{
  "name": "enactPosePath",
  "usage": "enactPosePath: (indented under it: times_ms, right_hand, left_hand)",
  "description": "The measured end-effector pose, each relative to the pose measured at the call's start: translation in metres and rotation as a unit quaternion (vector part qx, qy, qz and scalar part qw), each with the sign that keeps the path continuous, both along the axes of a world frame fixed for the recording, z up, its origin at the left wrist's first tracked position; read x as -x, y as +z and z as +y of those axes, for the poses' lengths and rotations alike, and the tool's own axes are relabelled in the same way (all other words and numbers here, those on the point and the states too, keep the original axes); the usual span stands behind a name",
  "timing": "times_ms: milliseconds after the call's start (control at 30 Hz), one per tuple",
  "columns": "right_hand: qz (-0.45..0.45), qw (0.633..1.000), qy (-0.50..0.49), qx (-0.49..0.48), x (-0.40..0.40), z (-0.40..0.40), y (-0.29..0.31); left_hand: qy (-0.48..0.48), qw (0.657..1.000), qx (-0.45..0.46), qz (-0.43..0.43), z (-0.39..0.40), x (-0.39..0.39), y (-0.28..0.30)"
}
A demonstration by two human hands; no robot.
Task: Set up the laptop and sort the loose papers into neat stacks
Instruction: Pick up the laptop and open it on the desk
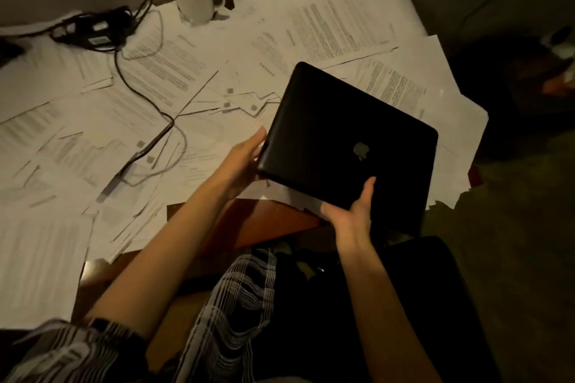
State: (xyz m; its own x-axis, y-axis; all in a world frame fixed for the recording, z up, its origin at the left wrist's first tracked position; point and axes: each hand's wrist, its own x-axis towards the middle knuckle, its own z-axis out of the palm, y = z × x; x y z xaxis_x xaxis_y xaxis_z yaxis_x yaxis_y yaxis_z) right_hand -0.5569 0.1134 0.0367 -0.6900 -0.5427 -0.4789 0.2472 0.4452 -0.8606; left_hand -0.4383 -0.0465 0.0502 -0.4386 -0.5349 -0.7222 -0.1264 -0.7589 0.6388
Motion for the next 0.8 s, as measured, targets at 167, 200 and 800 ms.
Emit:
enactPosePath:
  times_ms: [167, 200, 800]
  right_hand:
    - [-0.241, 0.969, -0.047, 0.043, -0.013, -0.029, 0.008]
    - [-0.318, 0.941, -0.097, 0.056, -0.012, -0.041, 0.006]
    - [0.424, 0.705, 0.504, -0.261, -0.004, -0.092, -0.12]
  left_hand:
    - [0.085, 0.995, 0.01, 0.06, 0.021, -0.031, 0.016]
    - [0.109, 0.992, 0.035, 0.061, 0.021, -0.04, 0.015]
    - [0.568, 0.786, 0.014, 0.243, 0.011, -0.1, 0.015]
